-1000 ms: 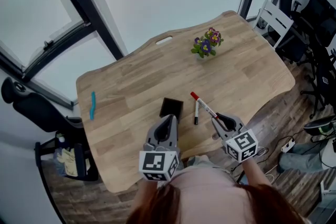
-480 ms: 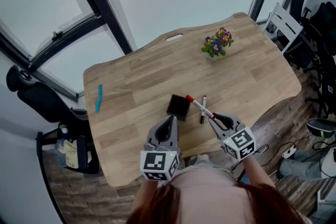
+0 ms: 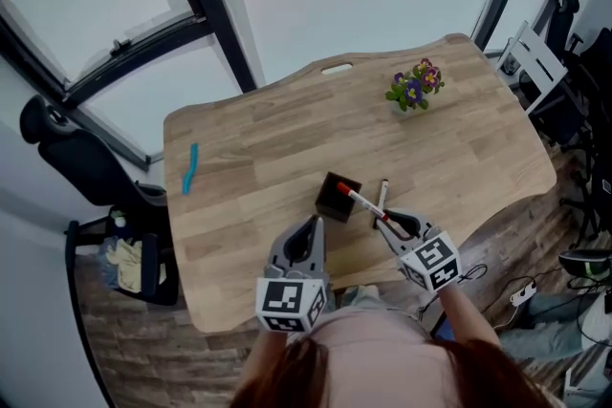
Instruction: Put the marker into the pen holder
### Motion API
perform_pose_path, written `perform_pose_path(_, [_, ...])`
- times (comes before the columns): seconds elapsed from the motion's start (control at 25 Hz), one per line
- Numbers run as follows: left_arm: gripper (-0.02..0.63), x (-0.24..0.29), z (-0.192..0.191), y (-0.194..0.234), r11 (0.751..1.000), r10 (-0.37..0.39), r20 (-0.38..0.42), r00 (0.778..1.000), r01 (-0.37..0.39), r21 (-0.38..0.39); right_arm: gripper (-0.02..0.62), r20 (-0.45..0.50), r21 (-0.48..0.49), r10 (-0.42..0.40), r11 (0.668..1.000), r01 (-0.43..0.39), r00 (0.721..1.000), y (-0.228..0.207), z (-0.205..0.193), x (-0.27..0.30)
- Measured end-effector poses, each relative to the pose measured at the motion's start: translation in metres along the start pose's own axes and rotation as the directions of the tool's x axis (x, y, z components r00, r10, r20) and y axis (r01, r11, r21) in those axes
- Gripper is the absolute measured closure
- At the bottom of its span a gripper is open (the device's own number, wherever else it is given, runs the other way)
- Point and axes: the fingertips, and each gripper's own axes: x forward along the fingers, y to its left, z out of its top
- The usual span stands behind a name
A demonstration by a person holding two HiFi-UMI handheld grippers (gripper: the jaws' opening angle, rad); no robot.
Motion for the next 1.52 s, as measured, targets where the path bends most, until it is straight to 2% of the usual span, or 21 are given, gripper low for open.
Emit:
perform_pose_path(0.6, [0.604, -0.006, -0.004, 0.016, 0.998, 0.050, 0.000, 0.999, -0.050, -0.026, 0.535, -0.070, 0.017, 0.039, 0.999, -0.038, 0.997, -0.001, 0.000, 0.042])
perform_pose_path(1.52, [0.604, -0.007, -0.012, 0.029, 0.995, 0.085, -0.017, 0.996, -0.086, -0.053, 0.535, -0.146, -0.015, 0.082, 0.996, -0.085, 0.986, 0.011, -0.013, 0.092])
